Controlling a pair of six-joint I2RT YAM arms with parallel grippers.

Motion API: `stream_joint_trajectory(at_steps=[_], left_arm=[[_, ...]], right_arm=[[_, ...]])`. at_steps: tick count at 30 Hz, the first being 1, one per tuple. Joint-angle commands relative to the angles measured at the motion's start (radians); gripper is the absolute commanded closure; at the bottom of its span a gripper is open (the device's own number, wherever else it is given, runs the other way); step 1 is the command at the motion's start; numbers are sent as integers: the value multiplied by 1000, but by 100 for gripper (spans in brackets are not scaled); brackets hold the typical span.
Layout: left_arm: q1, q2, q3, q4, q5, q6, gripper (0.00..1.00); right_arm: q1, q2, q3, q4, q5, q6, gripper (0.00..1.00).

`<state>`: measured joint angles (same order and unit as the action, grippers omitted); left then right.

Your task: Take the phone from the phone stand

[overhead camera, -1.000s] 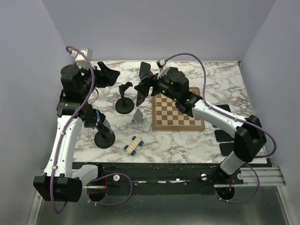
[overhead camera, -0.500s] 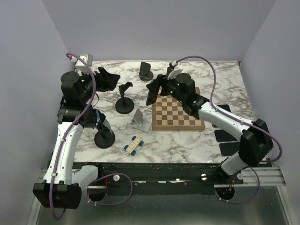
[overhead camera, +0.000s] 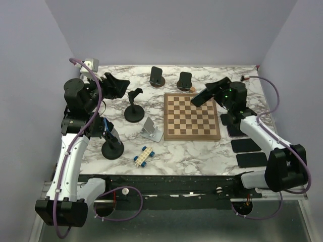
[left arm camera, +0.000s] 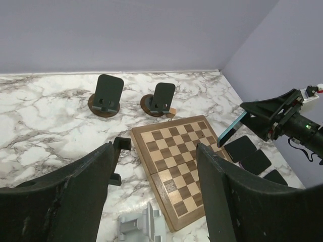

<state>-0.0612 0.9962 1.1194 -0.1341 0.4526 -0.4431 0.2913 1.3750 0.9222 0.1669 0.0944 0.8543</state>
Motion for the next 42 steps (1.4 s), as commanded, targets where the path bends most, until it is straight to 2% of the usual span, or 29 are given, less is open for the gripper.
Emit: stream_joint_trajectory(at_steps=[1,7,17,21,27,42], left_arm=[[-5,-4,-9,30,34,-23,26],[-5,8,-15,43,52,-41,26],[-5,27,-16,38,43,-36,26],[-5,30,-15,37,45,-36,26],[-5,33,-15,37,43,-36,26],[-5,44,-15,36,48,-42,26]], right_arm=[[-192,-45,-69,-83,23,327,99],[-336,58,46,-332,22,441,99],[-468,366,206,-415,-244,531,99],[-479,466,292,-469,-255,518,99],[-491,497,324,-508,-212,536,100],[-581,545,310,-495,-262,529,99]])
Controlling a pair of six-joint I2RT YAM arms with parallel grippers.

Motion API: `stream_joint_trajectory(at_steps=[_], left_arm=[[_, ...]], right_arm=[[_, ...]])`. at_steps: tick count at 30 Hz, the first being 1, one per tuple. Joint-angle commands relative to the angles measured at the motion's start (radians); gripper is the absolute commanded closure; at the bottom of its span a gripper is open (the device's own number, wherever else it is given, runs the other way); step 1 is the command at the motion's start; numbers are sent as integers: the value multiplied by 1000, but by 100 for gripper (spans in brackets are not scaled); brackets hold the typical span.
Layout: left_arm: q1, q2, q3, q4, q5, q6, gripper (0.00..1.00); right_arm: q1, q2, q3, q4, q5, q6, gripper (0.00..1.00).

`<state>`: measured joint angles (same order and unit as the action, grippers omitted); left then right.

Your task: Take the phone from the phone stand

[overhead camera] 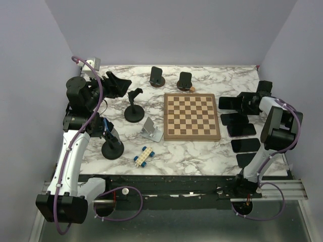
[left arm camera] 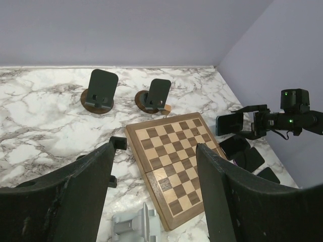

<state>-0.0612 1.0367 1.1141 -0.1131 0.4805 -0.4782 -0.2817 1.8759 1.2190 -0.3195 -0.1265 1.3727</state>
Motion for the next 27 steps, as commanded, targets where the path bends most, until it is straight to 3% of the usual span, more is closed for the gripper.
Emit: stream_joint_trajectory(at_steps=[1,8,16,27], left_arm=[[-5,3,-10,14,20,-7,26],[-5,8,-8,10,18,-5,26],[-5,10,-7,10,21,-7,26],[-5,7,-5,9,23,-10,26]], right_arm=[[-10,55,19,-10,-46,8,99],[-14,103,42,-31,-42,-4,99],[-14,76,33,-67,26,-13,72],[-16,67,56,-135,82,-43,57]])
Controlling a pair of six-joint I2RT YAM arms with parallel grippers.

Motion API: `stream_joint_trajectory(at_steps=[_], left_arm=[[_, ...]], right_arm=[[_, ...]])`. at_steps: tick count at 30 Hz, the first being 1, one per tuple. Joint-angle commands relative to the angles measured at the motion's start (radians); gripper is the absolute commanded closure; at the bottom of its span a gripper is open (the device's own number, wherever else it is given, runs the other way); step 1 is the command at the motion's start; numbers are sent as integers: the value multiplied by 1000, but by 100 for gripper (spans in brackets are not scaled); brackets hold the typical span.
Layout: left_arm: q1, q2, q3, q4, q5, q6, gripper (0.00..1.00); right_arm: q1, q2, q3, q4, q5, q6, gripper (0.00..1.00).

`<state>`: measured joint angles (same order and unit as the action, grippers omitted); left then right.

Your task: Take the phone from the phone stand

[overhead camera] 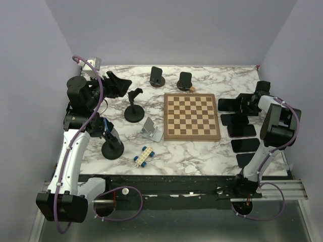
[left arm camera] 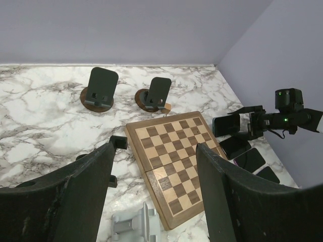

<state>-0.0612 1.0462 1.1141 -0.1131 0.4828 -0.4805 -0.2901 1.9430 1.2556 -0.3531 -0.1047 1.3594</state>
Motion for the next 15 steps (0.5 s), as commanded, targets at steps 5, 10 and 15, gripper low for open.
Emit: stream_joint_trajectory(at_steps=[5,10,15], left_arm=[[-5,-3,-6,9,21,-7,26],[-5,-3,-7,8,20,-7,26],[-6,-3,-7,9,21,-10,26]], right_arm=[[-8,3,30,-111,65,-35,43],[-7,15,42,-116,60,-42,34],[-7,15,33,-115,64,-35,24]])
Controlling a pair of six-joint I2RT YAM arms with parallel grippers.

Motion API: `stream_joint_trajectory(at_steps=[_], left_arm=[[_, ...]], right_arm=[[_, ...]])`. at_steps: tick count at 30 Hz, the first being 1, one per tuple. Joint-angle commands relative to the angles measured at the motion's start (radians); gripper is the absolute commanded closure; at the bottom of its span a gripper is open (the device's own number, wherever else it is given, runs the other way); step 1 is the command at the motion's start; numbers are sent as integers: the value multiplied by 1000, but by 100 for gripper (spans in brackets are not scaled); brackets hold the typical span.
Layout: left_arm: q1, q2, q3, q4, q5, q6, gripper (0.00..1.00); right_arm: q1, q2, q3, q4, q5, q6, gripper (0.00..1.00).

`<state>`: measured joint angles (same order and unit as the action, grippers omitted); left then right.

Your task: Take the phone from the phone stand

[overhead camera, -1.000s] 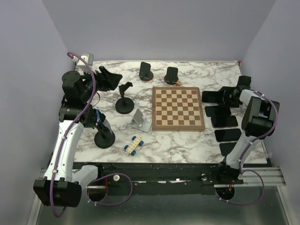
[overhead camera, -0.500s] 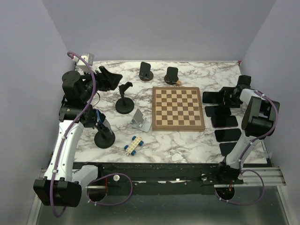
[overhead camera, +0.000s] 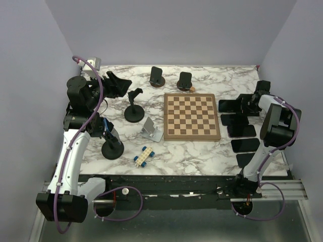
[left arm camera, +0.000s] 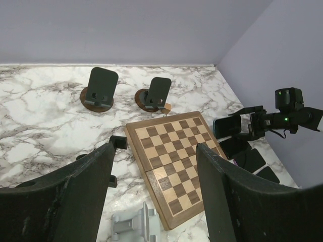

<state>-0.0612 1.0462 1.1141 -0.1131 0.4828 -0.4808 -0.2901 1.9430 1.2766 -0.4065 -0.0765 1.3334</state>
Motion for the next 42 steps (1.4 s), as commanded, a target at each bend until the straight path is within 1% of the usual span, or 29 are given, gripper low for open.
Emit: stream_joint_trajectory(at_steps=[1,4,7,11,20,23,27,29,32,35,39,42], left_arm=[[-5,-3,-7,10,23,-11,26],[-5,-1,-7,10,23,-12,26],[-5,-1,-7,10,22,-12,26],[-5,-3,-7,10,24,-12,26],[-5,-2,-8,12,25,-15,26],[-5,0,-8,13,29,-17,26],[-6,1,-10,16,30,-19,26],[-5,1,-10,16,30,-19,26],[-5,2,-11,15,28,-18,26],[-5,1,-11,14,25,-16,26],[-6,6,-11,15,21,-15,26],[-6,9,-11,13,21,-15,26]], right_arm=[[-8,16,11,-59,32,-6,22],[-8,23,12,-59,24,-7,10],[-8,27,16,-61,27,-11,3],[-7,25,19,-61,29,-19,0],[-5,-18,9,-57,40,-60,0],[12,-77,-9,-26,72,-92,0],[53,-180,15,-41,195,-157,0],[106,-241,22,-50,296,-205,0],[197,-326,-11,40,383,-342,0],[287,-382,-60,175,367,-502,0],[431,-348,18,145,398,-663,0],[516,-315,67,161,317,-794,0]])
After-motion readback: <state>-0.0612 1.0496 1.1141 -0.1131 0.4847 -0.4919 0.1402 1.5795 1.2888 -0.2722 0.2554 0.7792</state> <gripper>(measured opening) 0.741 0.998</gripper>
